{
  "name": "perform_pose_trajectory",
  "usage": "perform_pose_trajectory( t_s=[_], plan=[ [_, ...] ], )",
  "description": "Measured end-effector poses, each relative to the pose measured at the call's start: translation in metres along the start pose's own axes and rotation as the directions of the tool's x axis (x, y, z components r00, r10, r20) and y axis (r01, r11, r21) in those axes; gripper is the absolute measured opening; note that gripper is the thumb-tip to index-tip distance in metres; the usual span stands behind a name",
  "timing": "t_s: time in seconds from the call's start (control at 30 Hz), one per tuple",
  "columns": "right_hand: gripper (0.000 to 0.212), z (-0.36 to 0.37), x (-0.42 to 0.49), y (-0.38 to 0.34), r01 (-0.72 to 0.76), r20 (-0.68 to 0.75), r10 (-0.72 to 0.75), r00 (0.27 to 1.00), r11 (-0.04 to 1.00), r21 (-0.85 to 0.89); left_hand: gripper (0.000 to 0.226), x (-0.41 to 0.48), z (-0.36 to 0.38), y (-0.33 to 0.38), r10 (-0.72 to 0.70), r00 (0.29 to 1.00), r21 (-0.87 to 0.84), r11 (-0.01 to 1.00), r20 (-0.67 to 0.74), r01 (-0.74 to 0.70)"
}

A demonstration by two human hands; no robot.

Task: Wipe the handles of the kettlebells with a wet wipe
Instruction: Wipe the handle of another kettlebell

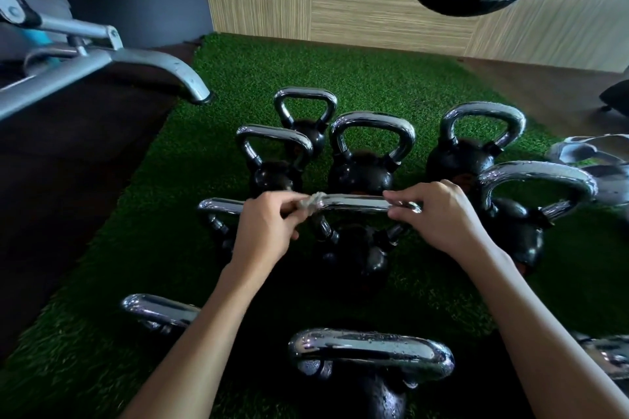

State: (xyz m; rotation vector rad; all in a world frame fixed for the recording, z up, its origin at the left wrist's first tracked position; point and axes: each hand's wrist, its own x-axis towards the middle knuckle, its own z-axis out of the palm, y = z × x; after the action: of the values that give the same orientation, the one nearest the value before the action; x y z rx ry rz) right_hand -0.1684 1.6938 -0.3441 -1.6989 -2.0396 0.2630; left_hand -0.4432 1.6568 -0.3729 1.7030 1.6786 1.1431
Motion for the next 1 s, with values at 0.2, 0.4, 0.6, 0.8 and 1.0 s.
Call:
perform_pose_trajectory(
  t_s=[0.2, 0.4, 0.6, 0.8, 1.0],
  plan=[
    [0.036, -0.008, 0.002, 0.003, 0.029, 0.055, -0.029, 0.998, 1.000, -0.009, 0.019, -0.038, 0.036, -0.012, -0.220, 0.970, -0.231, 0.954, -0.101, 0.192],
    [0.043, -0.021, -0.002, 0.006, -0.109, 0.199, 0.104, 0.975, 0.994, 0.015, 0.015, -0.034, 0.051, -0.012, -0.207, 0.961, -0.231, 0.959, -0.181, 0.163],
    [0.023, -0.019, -0.041, -0.011, -0.145, 0.099, 0.153, 0.983, 0.986, -0.085, 0.022, 0.002, 0.056, -0.013, -0.179, 0.982, -0.184, 0.969, -0.058, 0.166],
    [0.033, -0.025, -0.068, -0.023, -0.131, 0.214, 0.127, 0.969, 0.991, 0.001, 0.017, 0.038, 0.079, -0.007, -0.092, 0.976, -0.102, 0.988, 0.197, 0.114],
    [0.034, -0.026, -0.064, -0.023, -0.132, 0.238, 0.107, 0.965, 0.987, 0.088, 0.023, 0.044, 0.074, 0.006, -0.145, 0.979, -0.139, 0.976, 0.142, 0.164]
  ],
)
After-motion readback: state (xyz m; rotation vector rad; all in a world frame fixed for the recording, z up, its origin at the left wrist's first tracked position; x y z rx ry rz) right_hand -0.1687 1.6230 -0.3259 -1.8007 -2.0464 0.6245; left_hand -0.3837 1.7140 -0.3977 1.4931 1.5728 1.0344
